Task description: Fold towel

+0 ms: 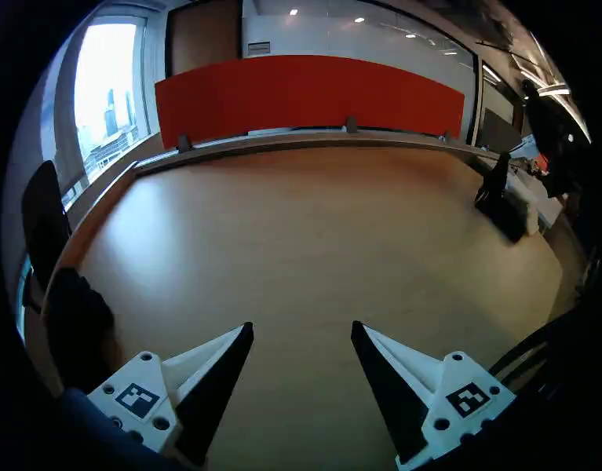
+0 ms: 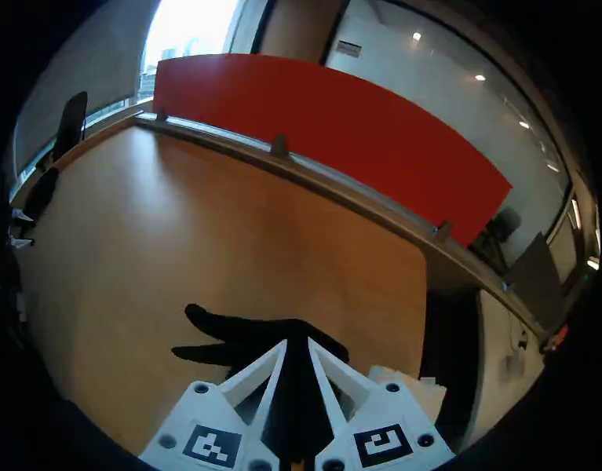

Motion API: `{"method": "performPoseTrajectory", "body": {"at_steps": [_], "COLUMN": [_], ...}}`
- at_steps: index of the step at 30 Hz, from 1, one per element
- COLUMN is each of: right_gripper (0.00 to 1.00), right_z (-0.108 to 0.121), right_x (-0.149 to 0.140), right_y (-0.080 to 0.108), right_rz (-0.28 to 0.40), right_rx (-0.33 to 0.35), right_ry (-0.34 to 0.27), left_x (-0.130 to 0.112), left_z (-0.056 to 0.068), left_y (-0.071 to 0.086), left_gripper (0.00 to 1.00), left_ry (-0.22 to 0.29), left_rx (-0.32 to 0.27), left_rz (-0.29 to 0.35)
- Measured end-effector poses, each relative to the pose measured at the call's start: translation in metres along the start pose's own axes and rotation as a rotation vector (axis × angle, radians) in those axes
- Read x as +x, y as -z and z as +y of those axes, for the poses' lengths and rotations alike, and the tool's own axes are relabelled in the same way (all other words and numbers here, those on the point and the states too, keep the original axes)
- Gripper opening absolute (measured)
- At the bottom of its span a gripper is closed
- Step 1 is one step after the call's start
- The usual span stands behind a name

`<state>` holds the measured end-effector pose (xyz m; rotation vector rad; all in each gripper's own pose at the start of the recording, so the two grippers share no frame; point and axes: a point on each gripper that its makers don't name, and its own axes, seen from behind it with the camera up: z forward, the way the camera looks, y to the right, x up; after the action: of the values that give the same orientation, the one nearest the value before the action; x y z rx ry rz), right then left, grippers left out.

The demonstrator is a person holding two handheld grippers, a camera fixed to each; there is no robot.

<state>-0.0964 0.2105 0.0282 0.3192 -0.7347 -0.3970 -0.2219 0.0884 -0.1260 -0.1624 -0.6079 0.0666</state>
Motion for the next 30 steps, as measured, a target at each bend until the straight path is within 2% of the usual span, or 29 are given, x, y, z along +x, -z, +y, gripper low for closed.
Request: {"method": "performPoseTrajectory", "body": {"at_steps": [14,30], "right_gripper": [0.03,0.03], "right_z": [-0.001,-0.009], "right_x": [-0.085,-0.143], "right_y": [0.02,0.019], "right_rz": [-0.102,-0.205], "right_rx": [-0.036,-0.049], "right_ry": [-0.094,-0.173], "left_x": [-0.001,0.0], "left_z": [0.0,-0.003], "left_y": [-0.001,0.0], "left_gripper": [0.92,0.92], "left_ry": [-0.008,-0.014], "left_rx": [-0.002,0.001], "left_rz": [-0.007,-0.009]}}
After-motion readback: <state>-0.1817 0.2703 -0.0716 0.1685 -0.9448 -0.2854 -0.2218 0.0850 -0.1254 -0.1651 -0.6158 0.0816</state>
